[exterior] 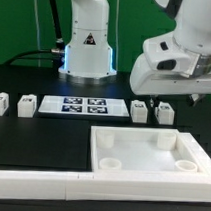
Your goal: Assemble square table
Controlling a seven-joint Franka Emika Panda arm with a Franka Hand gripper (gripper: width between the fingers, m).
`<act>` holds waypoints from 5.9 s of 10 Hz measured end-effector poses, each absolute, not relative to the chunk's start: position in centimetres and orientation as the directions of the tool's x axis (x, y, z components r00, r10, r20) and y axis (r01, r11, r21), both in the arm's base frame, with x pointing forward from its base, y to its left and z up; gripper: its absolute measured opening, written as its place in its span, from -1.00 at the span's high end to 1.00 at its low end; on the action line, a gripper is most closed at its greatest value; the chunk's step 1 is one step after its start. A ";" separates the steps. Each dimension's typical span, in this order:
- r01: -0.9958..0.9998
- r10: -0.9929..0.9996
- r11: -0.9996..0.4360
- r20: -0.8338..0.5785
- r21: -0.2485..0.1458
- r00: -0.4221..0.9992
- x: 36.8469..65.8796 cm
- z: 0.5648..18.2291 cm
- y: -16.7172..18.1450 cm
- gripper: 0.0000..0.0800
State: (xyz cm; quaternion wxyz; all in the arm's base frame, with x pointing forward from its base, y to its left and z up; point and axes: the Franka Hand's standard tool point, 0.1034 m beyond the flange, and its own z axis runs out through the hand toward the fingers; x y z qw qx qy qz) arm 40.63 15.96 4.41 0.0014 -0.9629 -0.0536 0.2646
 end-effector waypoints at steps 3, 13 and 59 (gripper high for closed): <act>0.077 0.047 -0.997 -0.734 0.007 0.677 39.1 3.4 16.3 -0.62; 0.063 -0.003 -0.997 -0.810 0.049 0.586 37.6 1.3 16.9 -0.62; 0.141 0.089 -0.988 0.527 -0.060 0.845 62.0 12.9 11.4 0.27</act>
Offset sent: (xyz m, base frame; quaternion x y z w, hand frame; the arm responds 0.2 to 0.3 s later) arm 0.0033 -0.0119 -0.0124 -0.0165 -0.2062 0.0521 0.9770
